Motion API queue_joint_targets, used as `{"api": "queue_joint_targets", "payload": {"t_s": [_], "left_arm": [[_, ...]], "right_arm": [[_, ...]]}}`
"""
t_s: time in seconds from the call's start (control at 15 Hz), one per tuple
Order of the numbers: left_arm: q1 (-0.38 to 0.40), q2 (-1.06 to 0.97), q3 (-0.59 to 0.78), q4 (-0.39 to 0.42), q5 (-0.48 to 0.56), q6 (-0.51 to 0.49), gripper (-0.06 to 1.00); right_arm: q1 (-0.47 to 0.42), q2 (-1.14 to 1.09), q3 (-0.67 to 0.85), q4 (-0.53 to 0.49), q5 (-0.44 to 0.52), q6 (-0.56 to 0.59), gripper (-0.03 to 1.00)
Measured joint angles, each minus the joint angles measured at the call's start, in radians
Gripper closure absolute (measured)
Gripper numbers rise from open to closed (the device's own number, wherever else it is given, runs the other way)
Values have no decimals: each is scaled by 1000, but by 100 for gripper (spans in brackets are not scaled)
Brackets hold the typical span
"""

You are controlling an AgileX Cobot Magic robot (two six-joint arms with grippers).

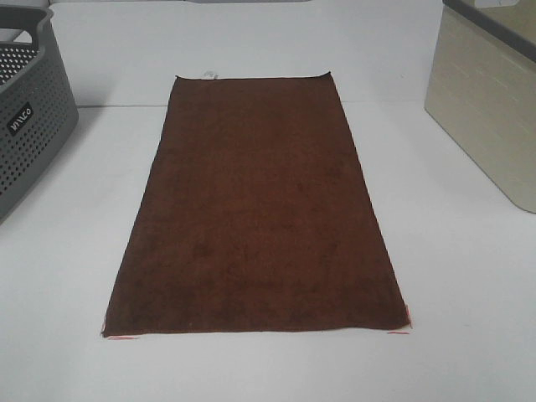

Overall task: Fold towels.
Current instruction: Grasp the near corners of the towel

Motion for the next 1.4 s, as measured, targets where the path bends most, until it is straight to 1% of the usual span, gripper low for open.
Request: {"api": "queue_joint_targets", "payload": {"t_s": [1.4], "left_arm": [[0,0,0,0,0,0,-5]], "right_arm": [[0,0,0,1,0,0,24]]}}
